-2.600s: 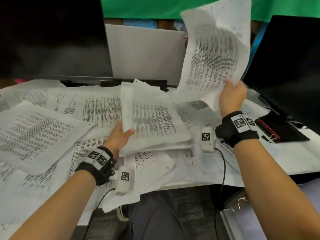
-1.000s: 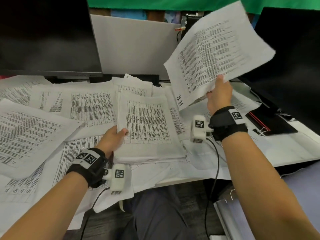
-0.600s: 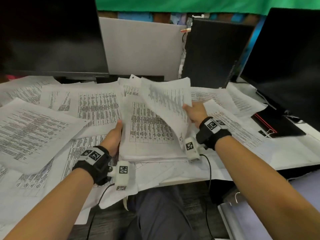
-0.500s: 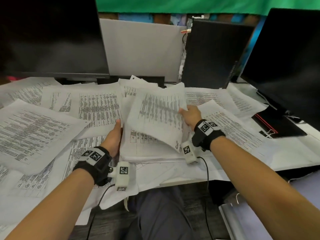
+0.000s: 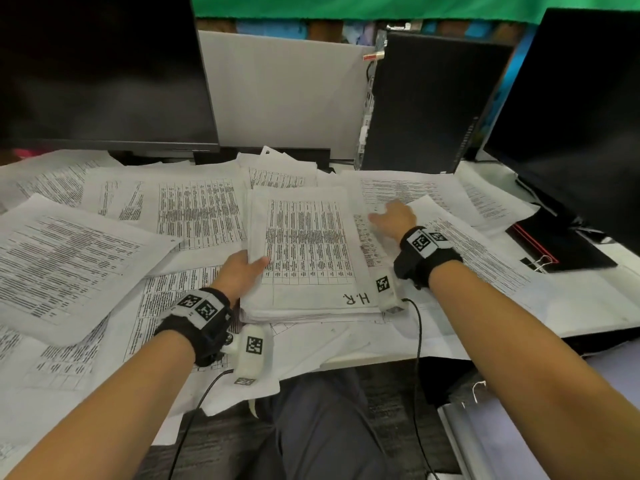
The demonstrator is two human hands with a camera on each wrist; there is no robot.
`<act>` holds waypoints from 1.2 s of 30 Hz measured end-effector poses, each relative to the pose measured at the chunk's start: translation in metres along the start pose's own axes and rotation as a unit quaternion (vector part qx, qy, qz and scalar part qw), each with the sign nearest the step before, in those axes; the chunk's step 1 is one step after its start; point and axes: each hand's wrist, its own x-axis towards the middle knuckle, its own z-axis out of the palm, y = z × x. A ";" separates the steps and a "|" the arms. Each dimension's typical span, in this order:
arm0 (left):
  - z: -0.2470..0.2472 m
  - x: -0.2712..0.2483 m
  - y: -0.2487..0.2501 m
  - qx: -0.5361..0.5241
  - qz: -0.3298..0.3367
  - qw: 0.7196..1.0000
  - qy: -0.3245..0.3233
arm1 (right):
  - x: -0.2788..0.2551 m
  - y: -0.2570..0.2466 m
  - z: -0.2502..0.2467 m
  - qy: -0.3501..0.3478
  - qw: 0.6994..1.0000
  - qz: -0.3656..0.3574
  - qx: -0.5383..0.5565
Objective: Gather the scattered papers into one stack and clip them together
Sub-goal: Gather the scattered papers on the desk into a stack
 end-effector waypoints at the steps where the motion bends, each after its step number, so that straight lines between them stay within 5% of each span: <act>1: 0.000 0.000 0.001 0.012 0.001 1.000 0.003 | 0.003 0.010 -0.007 0.037 0.998 0.035 -0.043; 6: 0.003 0.005 -0.002 0.035 -0.003 0.999 0.011 | 0.002 0.034 -0.014 -0.081 0.996 0.020 0.017; 8: 0.005 0.005 -0.001 0.028 -0.009 0.999 0.018 | -0.002 0.030 -0.012 -0.073 0.994 -0.016 0.074; 14: 0.007 0.002 0.003 0.003 -0.013 0.999 0.038 | -0.023 0.002 -0.064 0.211 0.961 -0.085 0.156; 17: 0.006 0.002 0.003 0.000 -0.009 0.999 0.035 | -0.035 -0.003 -0.098 0.394 0.871 -0.106 0.272; 19: 0.005 0.002 0.002 -0.005 -0.006 0.999 0.031 | -0.039 -0.003 -0.109 0.429 0.816 -0.106 0.372; 21: 0.005 -0.001 0.002 -0.016 -0.009 1.000 0.026 | -0.040 -0.001 -0.100 0.353 0.802 -0.089 0.474; 25: 0.006 -0.007 0.007 -0.053 -0.007 0.998 0.018 | -0.058 0.006 -0.045 0.046 0.814 -0.015 0.579; 27: 0.005 -0.009 0.009 -0.045 -0.001 0.999 0.021 | -0.073 0.006 -0.012 -0.068 0.790 0.018 0.608; 28: 0.005 -0.009 0.010 -0.033 0.004 0.999 0.021 | -0.079 0.004 0.003 -0.105 0.783 0.037 0.612; 32: 0.003 -0.009 0.009 -0.026 0.008 1.000 0.016 | -0.096 -0.006 0.053 -0.140 0.830 0.085 0.532; 36: 0.000 -0.009 0.008 -0.079 -0.004 0.997 0.010 | -0.113 -0.013 0.077 -0.211 0.794 0.117 0.559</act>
